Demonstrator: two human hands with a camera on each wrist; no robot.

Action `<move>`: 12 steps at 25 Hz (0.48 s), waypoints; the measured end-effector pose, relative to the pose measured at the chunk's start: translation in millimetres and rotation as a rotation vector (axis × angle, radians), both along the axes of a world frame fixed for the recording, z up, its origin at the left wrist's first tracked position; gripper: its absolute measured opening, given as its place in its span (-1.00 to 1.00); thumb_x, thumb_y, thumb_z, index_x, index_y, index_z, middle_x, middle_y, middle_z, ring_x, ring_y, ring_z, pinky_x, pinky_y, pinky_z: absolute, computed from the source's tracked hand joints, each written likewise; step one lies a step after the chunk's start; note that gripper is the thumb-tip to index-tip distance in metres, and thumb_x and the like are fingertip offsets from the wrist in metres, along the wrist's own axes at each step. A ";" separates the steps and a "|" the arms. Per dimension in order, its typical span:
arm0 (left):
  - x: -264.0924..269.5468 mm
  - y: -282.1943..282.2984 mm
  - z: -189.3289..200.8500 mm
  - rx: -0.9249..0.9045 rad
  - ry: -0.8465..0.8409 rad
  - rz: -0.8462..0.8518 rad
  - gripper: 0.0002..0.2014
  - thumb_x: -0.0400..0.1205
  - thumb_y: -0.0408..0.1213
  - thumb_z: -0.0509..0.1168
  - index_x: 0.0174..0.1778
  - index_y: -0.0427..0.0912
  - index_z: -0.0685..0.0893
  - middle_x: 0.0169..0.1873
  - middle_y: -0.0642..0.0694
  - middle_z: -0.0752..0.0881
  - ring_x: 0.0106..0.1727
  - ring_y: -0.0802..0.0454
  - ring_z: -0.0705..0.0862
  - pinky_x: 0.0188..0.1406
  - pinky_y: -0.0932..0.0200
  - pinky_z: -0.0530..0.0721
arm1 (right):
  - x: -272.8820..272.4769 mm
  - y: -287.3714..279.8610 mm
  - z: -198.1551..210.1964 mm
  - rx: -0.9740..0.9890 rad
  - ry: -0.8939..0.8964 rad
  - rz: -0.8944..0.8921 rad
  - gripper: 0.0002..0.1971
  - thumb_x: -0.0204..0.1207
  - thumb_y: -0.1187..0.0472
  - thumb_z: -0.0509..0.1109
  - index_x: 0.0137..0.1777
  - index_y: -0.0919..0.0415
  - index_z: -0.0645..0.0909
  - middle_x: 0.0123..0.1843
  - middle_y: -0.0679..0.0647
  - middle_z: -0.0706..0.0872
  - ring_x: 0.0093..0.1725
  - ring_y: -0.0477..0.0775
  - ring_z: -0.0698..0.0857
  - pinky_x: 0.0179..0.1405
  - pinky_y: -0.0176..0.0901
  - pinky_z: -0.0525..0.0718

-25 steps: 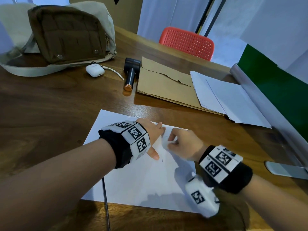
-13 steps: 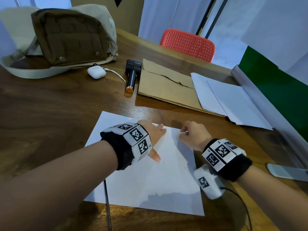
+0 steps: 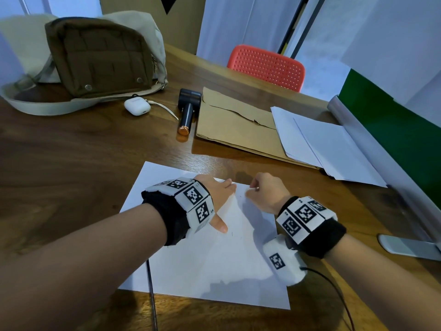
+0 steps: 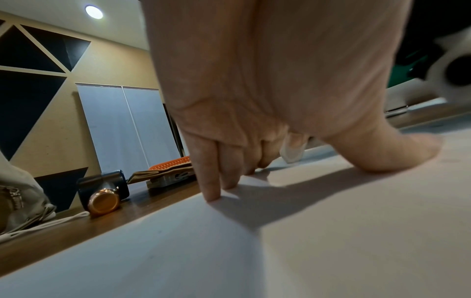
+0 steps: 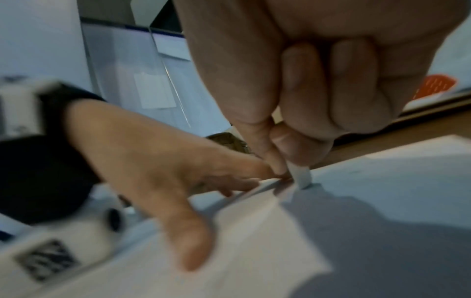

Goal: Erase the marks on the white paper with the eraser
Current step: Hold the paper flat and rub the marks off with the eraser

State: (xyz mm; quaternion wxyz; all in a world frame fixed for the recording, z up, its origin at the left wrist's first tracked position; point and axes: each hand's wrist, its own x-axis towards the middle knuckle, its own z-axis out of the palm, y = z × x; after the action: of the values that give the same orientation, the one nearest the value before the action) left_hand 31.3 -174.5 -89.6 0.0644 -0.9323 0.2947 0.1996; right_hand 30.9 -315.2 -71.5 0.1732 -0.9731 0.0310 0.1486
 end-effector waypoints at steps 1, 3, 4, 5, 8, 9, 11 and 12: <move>0.1 0.2 -0.4 -0.007 -0.007 -0.012 0.02 0.46 0.26 0.32 0.68 -0.11 -0.05 0.68 -0.03 -0.02 0.60 -0.17 0.30 0.45 -0.01 0.40 | -4.8 8.2 -0.6 0.032 0.035 0.056 -0.91 0.54 0.22 0.29 -0.18 0.21 0.53 -0.13 0.13 0.66 -0.20 0.04 0.59 -0.41 -0.29 0.45; -0.1 -0.5 0.2 -0.003 -0.019 -0.033 -0.03 0.47 0.26 0.31 0.66 -0.13 0.01 0.68 -0.05 0.00 0.57 -0.16 0.35 0.38 0.00 0.46 | -13.0 17.7 -2.3 0.075 0.114 0.120 -0.79 0.53 0.19 0.31 -0.34 0.15 0.47 -0.25 0.09 0.61 -0.30 0.00 0.56 -0.49 -0.32 0.41; -0.3 -0.5 0.7 0.004 -0.020 -0.033 -0.03 0.48 0.25 0.30 0.67 -0.13 0.00 0.68 -0.05 -0.02 0.58 -0.16 0.33 0.39 0.00 0.46 | -9.6 14.2 -2.6 0.058 0.115 0.105 -0.82 0.53 0.19 0.32 -0.30 0.17 0.52 -0.22 0.09 0.64 -0.29 -0.01 0.58 -0.47 -0.32 0.44; -0.6 -0.4 0.8 0.013 -0.019 -0.025 -0.02 0.48 0.25 0.30 0.67 -0.14 -0.03 0.68 -0.04 -0.05 0.60 -0.16 0.29 0.41 -0.02 0.43 | -1.9 7.0 -3.4 0.031 0.079 0.064 -0.87 0.53 0.19 0.31 -0.19 0.22 0.58 -0.14 0.11 0.69 -0.23 0.01 0.63 -0.39 -0.30 0.50; -1.5 -0.4 -1.0 0.021 -0.017 -0.004 0.03 0.48 0.27 0.29 0.68 -0.13 -0.11 0.68 -0.02 -0.10 0.64 -0.17 0.20 0.47 -0.05 0.37 | 12.1 -12.6 -4.3 -0.014 0.000 -0.114 -0.78 0.52 0.18 0.31 0.07 0.30 0.59 0.03 0.19 0.70 -0.03 0.12 0.65 -0.22 -0.20 0.54; -1.5 -0.3 -0.5 0.016 -0.017 -0.005 0.03 0.48 0.27 0.29 0.68 -0.14 -0.10 0.68 -0.02 -0.09 0.63 -0.17 0.21 0.47 -0.05 0.37 | 10.9 -11.2 -5.9 0.038 0.012 -0.114 -0.82 0.52 0.18 0.31 0.01 0.29 0.59 -0.04 0.17 0.69 -0.10 0.09 0.64 -0.30 -0.23 0.52; -1.4 -0.4 0.7 0.010 -0.015 -0.022 0.00 0.48 0.26 0.30 0.67 -0.17 -0.04 0.68 -0.05 -0.04 0.61 -0.17 0.28 0.44 -0.05 0.41 | 1.2 1.9 -7.5 0.165 0.106 -0.067 -0.86 0.53 0.19 0.32 -0.17 0.26 0.54 -0.27 0.12 0.62 -0.39 -0.02 0.55 -0.53 -0.33 0.41; -1.5 -0.3 1.3 0.008 -0.015 -0.027 -0.01 0.49 0.25 0.30 0.66 -0.19 -0.02 0.68 -0.06 -0.03 0.60 -0.16 0.30 0.43 -0.03 0.43 | -4.1 8.6 -6.5 0.212 0.162 -0.058 -0.84 0.53 0.18 0.34 -0.19 0.26 0.53 -0.36 0.10 0.58 -0.51 -0.06 0.47 -0.61 -0.35 0.36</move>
State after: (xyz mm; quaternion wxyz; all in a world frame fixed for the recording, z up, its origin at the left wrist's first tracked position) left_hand 29.8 -174.8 -88.3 0.0730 -0.9295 0.3059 0.1930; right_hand 26.8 -306.6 -78.0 0.2764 -0.9328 0.0573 0.2242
